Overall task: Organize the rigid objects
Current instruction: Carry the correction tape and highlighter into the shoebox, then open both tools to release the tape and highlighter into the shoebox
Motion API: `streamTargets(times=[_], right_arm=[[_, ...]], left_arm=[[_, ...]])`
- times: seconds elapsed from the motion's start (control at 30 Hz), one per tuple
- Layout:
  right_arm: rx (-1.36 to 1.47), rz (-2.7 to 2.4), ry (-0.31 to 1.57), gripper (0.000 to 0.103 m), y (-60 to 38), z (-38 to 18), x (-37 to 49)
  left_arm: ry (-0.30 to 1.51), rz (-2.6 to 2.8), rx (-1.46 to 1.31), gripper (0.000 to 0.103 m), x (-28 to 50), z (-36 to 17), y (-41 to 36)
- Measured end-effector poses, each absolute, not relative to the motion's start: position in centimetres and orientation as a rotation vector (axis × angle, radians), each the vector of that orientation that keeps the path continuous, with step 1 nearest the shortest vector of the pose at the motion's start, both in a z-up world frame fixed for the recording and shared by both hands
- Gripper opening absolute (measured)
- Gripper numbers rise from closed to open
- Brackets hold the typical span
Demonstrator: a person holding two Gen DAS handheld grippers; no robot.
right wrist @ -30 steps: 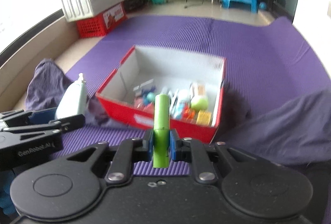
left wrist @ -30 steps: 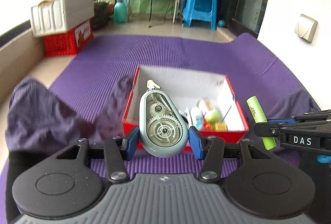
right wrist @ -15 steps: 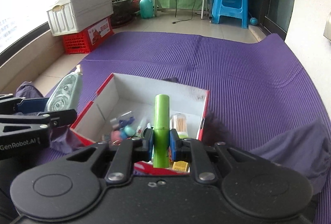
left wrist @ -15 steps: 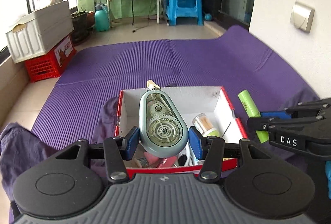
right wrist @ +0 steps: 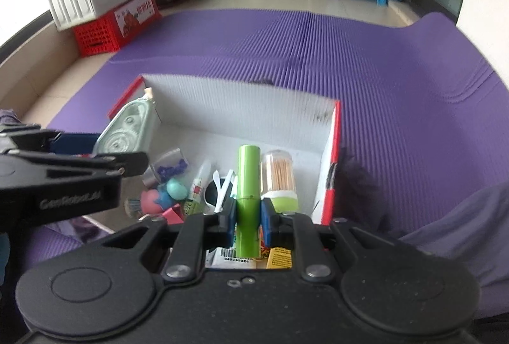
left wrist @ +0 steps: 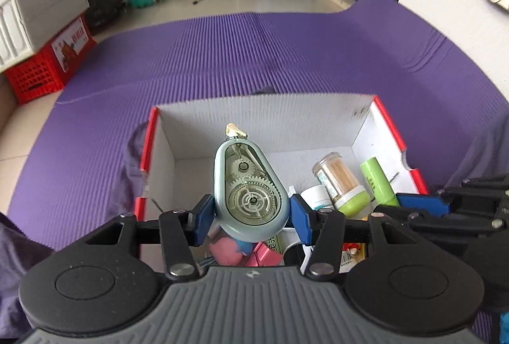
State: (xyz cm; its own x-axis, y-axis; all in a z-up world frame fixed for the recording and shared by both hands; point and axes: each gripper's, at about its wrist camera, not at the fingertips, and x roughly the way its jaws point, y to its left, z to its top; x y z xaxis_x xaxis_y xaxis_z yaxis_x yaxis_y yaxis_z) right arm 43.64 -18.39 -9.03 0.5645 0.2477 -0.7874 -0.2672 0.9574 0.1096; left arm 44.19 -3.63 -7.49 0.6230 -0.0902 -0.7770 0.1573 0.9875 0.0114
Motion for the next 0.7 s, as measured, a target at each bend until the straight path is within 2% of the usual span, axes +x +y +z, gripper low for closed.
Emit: streamTargets(times=[0.33,0.7], right_arm=[[-0.039,0.325,0.993,0.015,-17.3,-13.0,45.3],[-0.049,0.318,1.048,0.015,-17.2,-14.4,45.2]], left_arm=[[1.004,-0.190,0.074,0.051,47.7,-12.0,-4.0],[1.088,-0.198,0.072,0.051,48.2,-14.1,-4.5]])
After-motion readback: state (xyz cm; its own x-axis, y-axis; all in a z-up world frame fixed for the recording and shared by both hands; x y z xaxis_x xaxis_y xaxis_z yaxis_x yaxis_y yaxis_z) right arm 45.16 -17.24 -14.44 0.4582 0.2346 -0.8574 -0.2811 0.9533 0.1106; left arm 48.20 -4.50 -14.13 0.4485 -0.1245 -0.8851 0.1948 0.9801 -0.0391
